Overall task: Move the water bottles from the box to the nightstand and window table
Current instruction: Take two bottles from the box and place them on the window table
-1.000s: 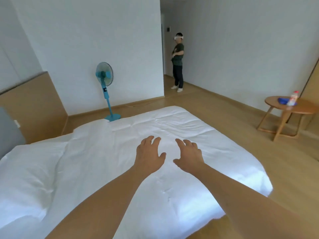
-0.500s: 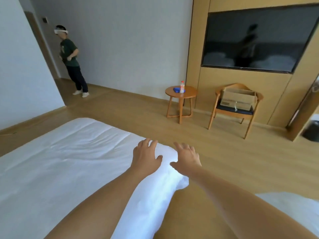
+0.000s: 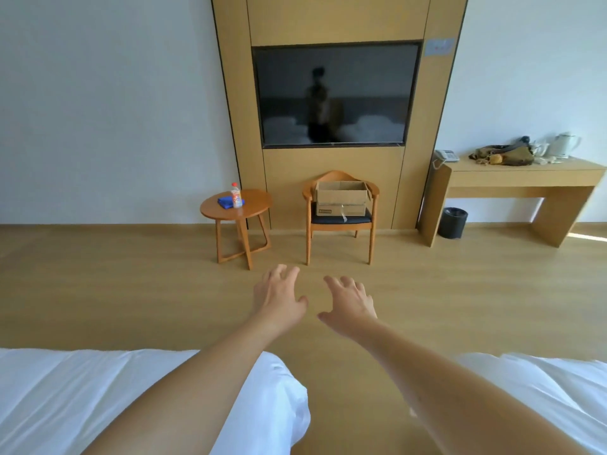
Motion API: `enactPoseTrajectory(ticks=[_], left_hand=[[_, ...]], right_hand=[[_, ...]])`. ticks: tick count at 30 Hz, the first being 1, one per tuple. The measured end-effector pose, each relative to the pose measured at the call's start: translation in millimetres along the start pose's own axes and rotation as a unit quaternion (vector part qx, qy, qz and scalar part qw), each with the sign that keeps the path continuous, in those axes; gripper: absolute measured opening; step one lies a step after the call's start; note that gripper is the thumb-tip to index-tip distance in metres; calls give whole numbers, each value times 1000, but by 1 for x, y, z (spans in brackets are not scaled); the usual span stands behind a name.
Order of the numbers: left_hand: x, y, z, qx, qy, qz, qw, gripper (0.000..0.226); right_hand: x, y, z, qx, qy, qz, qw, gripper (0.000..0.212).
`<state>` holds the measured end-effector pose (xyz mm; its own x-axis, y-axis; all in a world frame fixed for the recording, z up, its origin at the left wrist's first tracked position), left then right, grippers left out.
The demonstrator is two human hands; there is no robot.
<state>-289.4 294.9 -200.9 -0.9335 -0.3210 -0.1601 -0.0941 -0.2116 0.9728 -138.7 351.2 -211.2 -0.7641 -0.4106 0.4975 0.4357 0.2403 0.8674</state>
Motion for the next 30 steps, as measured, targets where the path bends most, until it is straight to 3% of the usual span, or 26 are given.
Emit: enactPoseTrajectory(ticks=[8, 18, 30], left_hand=[[-45, -59, 150, 0, -53, 14, 999, 68], [-115, -99, 352, 4, -44, -18, 999, 69], [-118, -174, 564, 21, -62, -31, 997, 66]], right_hand=[[-75, 25, 140, -37, -41, 10, 998, 85], [-159, 81, 339, -19, -39, -1, 999, 82], [-210, 68, 545, -7, -56, 8, 998, 83]])
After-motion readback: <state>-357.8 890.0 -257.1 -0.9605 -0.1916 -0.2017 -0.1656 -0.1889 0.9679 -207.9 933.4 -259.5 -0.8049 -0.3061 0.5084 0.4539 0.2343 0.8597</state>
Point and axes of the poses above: each hand's wrist, its own z-axis towards the middle knuckle, its own y-axis out of the back of the hand, x = y × z, the point moved 5 cm from there along z, towards the middle knuckle, and after that the axes turned 9 degrees about z, right-handed, at the moved point
